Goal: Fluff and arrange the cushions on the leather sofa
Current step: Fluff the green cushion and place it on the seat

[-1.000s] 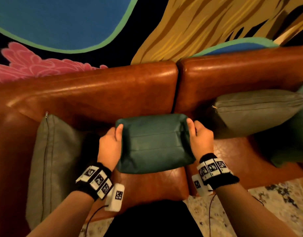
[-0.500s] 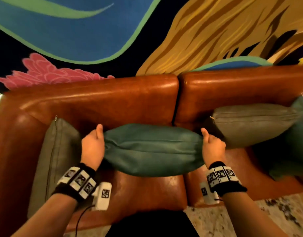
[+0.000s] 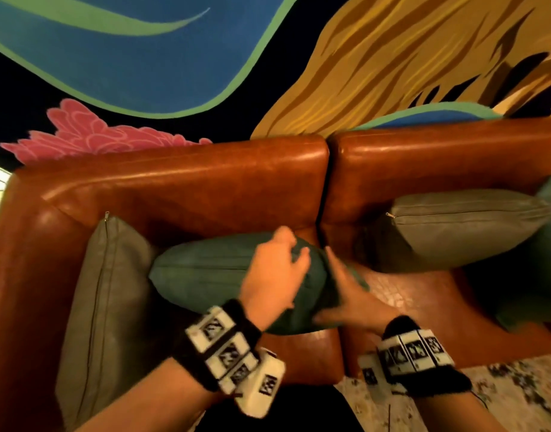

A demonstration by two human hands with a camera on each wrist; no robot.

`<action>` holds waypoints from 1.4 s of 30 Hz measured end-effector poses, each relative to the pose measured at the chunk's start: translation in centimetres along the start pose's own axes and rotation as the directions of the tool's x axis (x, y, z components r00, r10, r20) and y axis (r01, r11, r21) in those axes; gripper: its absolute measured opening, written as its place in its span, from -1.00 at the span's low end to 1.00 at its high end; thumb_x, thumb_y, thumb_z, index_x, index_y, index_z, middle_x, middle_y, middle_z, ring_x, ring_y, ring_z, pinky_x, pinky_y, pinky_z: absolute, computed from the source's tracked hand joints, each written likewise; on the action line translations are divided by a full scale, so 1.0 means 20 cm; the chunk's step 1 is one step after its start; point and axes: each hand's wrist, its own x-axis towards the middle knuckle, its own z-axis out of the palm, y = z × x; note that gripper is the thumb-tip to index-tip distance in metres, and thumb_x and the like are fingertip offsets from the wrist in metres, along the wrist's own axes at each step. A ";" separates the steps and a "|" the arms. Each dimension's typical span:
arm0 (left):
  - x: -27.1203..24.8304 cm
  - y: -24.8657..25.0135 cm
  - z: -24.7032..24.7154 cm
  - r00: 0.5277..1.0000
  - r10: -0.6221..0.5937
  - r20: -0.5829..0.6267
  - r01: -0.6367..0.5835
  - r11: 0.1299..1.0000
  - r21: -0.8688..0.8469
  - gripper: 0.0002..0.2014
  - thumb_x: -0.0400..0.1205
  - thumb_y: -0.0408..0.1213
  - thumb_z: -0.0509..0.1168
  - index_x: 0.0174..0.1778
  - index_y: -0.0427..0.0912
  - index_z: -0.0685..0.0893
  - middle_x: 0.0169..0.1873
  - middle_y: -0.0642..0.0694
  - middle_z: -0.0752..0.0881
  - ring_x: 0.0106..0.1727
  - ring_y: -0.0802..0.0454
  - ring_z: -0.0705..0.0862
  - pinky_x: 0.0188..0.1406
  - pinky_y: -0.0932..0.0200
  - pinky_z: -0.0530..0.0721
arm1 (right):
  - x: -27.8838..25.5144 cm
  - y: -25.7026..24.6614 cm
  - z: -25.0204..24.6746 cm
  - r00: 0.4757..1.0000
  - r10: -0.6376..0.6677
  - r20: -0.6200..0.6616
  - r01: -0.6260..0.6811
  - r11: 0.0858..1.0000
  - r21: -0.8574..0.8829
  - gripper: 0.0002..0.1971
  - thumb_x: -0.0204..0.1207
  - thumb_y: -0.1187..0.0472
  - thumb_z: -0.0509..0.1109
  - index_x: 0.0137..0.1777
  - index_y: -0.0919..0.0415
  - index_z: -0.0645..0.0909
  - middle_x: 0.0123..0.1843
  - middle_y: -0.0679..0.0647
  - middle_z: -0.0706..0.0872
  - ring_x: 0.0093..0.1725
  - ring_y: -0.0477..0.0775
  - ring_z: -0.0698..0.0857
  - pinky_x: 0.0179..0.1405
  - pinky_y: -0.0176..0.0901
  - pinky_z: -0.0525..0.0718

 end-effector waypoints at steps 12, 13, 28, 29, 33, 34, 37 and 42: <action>0.25 -0.81 0.22 0.989 -0.136 0.064 0.078 0.827 0.556 -0.75 0.72 -0.12 0.25 0.31 0.08 0.62 0.63 -0.18 0.37 0.70 -0.28 0.22 0.43 -0.45 0.40 | 0.00 0.43 0.19 0.643 0.676 -0.360 -0.257 0.633 0.730 -0.91 0.65 0.31 0.40 0.05 0.18 0.72 0.13 0.33 0.78 0.20 0.38 0.74 0.23 0.23 0.68; 0.26 -0.88 0.15 0.984 -0.158 -0.086 0.178 0.807 0.563 -0.68 0.67 -0.04 0.32 0.32 -0.02 0.63 0.53 -0.26 0.49 0.60 -0.35 0.38 0.32 -0.46 0.49 | -0.01 0.41 0.17 0.620 0.699 -0.356 -0.244 0.603 0.760 -0.87 0.66 0.37 0.36 -0.04 0.14 0.66 0.09 0.32 0.75 0.13 0.36 0.74 0.13 0.19 0.68; 0.32 -0.72 -0.34 0.926 -0.154 -0.345 0.172 0.985 0.022 -0.53 0.77 0.01 0.19 -0.24 -0.34 0.62 -0.28 -0.37 0.72 -0.07 -0.37 0.71 -0.10 -0.01 0.43 | -0.13 0.17 -0.18 0.475 0.607 -0.637 -0.137 0.766 0.628 -0.44 0.65 -0.18 0.34 -0.39 0.29 0.63 -0.40 0.17 0.67 -0.28 0.19 0.62 -0.26 -0.01 0.52; 0.33 -0.68 -0.34 0.929 -0.148 -0.339 0.158 0.987 0.001 -0.55 0.76 0.03 0.22 -0.22 -0.31 0.64 -0.32 -0.29 0.71 -0.09 -0.32 0.70 -0.13 0.03 0.41 | -0.13 0.20 -0.18 0.466 0.627 -0.624 -0.164 0.754 0.636 -0.45 0.66 -0.16 0.33 -0.40 0.28 0.61 -0.40 0.18 0.66 -0.30 0.20 0.61 -0.25 -0.02 0.49; 0.31 -0.47 -0.34 0.967 -0.084 -0.239 0.063 0.994 -0.094 -0.63 0.57 0.10 0.46 -0.27 -0.16 0.63 -0.45 -0.06 0.63 -0.37 0.03 0.60 -0.38 0.22 0.43 | -0.05 0.29 -0.07 0.532 0.696 -0.482 -0.414 0.711 0.569 -0.64 0.72 -0.04 0.27 0.08 0.30 0.64 -0.03 0.35 0.69 0.09 0.39 0.70 0.15 0.16 0.61; 0.30 -0.40 -0.33 0.978 -0.078 -0.192 0.053 0.989 -0.136 -0.65 0.52 0.06 0.52 -0.23 -0.16 0.63 -0.45 -0.07 0.62 -0.43 0.07 0.57 -0.48 0.26 0.50 | -0.05 0.28 -0.05 0.578 0.670 -0.466 -0.462 0.739 0.489 -0.61 0.67 -0.02 0.36 0.27 0.30 0.57 0.13 0.38 0.68 0.25 0.43 0.66 0.27 0.21 0.60; 0.20 -0.23 -0.21 0.997 -0.070 -0.012 0.064 0.955 -0.289 -0.73 0.51 -0.14 0.58 -0.04 -0.06 0.62 -0.33 -0.11 0.64 -0.49 0.07 0.61 -0.77 0.13 0.62 | -0.05 0.13 0.06 0.859 0.364 -0.361 -0.265 0.918 0.294 0.16 0.28 -0.06 0.72 0.75 0.18 0.09 0.57 0.06 0.37 0.57 0.11 0.40 0.48 0.02 0.44; 0.08 -0.12 0.15 0.983 0.081 0.167 -0.063 0.992 -0.110 -0.76 0.63 -0.13 0.43 0.15 -0.13 0.69 -0.04 -0.18 0.80 -0.11 -0.11 0.79 -0.13 -0.02 0.73 | -0.01 -0.18 0.28 0.902 -0.066 -0.426 0.170 0.962 0.212 0.00 0.31 -0.05 0.57 0.72 0.24 0.23 0.66 0.02 0.37 0.67 -0.10 0.34 0.61 -0.31 0.27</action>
